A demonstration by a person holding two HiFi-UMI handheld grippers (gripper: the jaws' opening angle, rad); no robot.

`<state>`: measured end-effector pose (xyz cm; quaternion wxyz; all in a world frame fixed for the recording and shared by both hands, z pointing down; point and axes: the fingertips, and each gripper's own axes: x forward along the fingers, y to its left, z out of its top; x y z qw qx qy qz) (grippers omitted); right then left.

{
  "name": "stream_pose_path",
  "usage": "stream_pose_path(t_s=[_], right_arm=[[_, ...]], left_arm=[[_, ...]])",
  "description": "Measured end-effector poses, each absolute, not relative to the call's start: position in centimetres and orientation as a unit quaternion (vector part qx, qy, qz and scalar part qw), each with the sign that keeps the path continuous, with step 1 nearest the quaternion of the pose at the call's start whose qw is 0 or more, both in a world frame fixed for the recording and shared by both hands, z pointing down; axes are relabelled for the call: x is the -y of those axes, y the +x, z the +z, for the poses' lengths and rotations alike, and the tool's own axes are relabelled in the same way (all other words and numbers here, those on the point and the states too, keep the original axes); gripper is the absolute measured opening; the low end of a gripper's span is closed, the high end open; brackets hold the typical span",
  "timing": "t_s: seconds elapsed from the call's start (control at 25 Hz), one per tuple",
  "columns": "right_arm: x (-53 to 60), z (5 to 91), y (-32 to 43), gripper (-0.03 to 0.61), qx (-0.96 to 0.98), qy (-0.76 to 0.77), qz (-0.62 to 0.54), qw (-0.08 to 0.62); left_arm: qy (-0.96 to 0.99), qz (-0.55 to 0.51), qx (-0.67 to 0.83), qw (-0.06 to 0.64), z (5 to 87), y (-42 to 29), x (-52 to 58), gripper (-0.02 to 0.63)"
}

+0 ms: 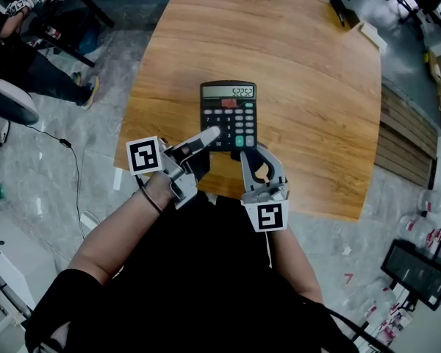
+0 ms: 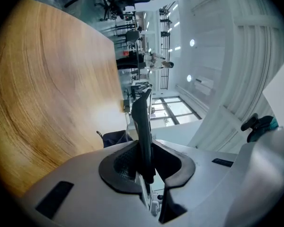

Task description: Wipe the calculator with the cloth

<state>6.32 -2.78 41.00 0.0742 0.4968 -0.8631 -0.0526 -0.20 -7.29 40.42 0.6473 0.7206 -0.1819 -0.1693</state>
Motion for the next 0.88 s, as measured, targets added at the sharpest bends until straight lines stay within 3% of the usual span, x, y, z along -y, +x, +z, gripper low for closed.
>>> stream_pose_path(t_s=[0.6, 0.88], right_arm=[[4.7, 41.7, 17.4, 0.057, 0.774, 0.628, -0.008, 0.080], [4.4, 46.4, 17.7, 0.057, 0.757, 0.634, 0.022, 0.156]], left_arm=[[0.710, -0.132, 0.213, 0.659, 46.0, 0.7, 7.3, 0.071], [0.702, -0.090, 0.224, 0.670, 51.6, 1.3, 6.5, 0.071]])
